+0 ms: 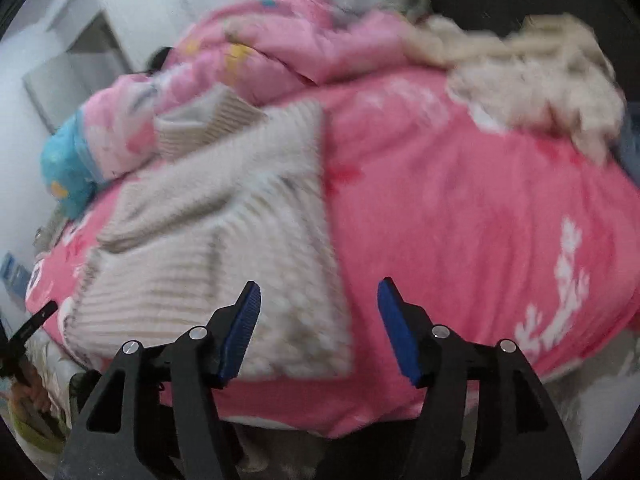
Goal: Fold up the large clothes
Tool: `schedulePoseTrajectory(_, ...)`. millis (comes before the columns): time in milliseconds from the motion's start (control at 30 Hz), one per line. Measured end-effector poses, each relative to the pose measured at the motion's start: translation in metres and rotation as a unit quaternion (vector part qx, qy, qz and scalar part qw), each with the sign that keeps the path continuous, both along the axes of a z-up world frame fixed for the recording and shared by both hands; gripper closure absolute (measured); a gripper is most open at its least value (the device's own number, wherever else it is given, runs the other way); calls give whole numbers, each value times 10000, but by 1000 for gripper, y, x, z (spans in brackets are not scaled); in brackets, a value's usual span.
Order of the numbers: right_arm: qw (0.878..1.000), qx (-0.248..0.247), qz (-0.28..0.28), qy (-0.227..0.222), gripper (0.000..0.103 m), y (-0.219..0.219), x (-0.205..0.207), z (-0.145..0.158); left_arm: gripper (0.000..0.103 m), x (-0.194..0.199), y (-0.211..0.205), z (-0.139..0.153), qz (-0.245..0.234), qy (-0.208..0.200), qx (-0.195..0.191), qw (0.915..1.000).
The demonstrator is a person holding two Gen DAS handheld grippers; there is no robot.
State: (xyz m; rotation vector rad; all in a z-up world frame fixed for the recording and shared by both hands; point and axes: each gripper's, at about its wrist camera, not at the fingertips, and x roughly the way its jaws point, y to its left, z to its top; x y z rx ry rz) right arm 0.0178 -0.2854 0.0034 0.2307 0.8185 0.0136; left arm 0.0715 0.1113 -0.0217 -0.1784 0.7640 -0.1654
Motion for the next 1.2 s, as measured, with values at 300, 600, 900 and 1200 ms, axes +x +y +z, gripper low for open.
schedulePoseTrajectory(300, 9843, -468, 1443, 898, 42, 101, 56, -76, 46, 46, -93, -68, -1078, 1027, 99, 9888)
schedulePoseTrajectory(600, 9898, -116, 1355, 423, 42, 97, 56, -39, 46, 52, -101, -49, -1102, 614, 224, 9918)
schedulePoseTrajectory(900, 9928, -164, 1033, 587, 35, 94, 83, -58, 40, 68, -102, -50, -986, 502, 368, 9932)
schedulePoseTrajectory(1200, 9954, -307, 387, 818, 35, 44, 108, -79, 52, 105, -17, -66, -115, 956, -1213, 9879)
